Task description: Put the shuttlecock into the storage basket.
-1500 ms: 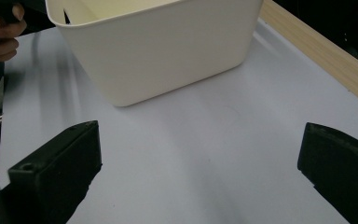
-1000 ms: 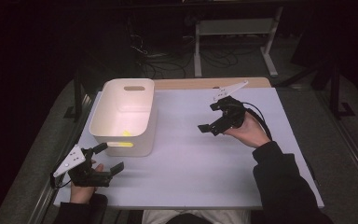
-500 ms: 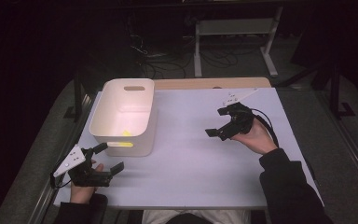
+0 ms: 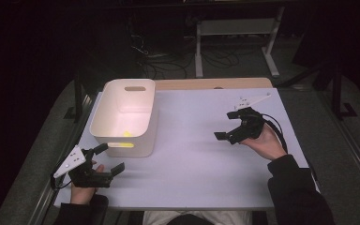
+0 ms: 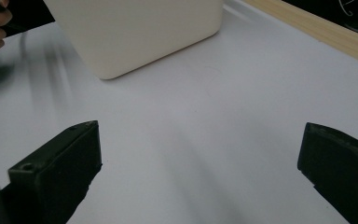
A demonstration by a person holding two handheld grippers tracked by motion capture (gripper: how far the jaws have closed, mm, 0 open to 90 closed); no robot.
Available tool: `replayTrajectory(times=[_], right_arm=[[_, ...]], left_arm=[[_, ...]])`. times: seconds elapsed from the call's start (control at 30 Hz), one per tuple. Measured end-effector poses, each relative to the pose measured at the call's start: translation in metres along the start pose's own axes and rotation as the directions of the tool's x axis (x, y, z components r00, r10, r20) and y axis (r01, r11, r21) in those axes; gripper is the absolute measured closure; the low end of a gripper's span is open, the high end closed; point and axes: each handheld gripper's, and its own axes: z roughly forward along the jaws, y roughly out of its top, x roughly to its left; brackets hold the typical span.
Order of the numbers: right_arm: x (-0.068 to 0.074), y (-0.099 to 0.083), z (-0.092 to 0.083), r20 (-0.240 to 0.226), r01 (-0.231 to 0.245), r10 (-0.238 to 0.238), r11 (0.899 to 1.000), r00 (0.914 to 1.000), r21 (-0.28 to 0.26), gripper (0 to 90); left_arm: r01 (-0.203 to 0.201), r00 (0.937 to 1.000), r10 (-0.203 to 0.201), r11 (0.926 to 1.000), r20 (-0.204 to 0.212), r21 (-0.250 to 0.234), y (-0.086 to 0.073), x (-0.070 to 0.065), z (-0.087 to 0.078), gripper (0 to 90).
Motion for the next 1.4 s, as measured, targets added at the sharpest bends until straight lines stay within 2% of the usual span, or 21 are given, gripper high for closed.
replayTrajectory(times=[0.3,0.83,1.1,1.4], right_arm=[[-0.002,-0.010,-0.006,-0.002,-0.044,0.044,0.998,0.9990,-0.037,0.0],[0.002,-0.028,-0.017,0.015,-0.053,0.054,0.997,0.9984,-0.056,0.0],[0.003,-0.043,-0.026,0.027,-0.064,0.066,0.994,0.9974,-0.085,0.0],[0.005,-0.057,-0.032,0.036,-0.073,0.076,0.993,0.9964,-0.088,0.0]], left_arm=[[-0.001,1.0000,0.001,1.0000,0.000,0.000,0.000,0.000,0.000,0.0],[0.000,1.0000,0.000,1.0000,-0.001,-0.002,0.000,0.000,0.000,0.0],[0.001,1.0000,-0.001,1.0000,-0.001,-0.002,0.000,0.000,0.000,0.0],[0.001,1.0000,-0.001,1.0000,-0.002,-0.002,0.000,0.000,0.000,0.0]])
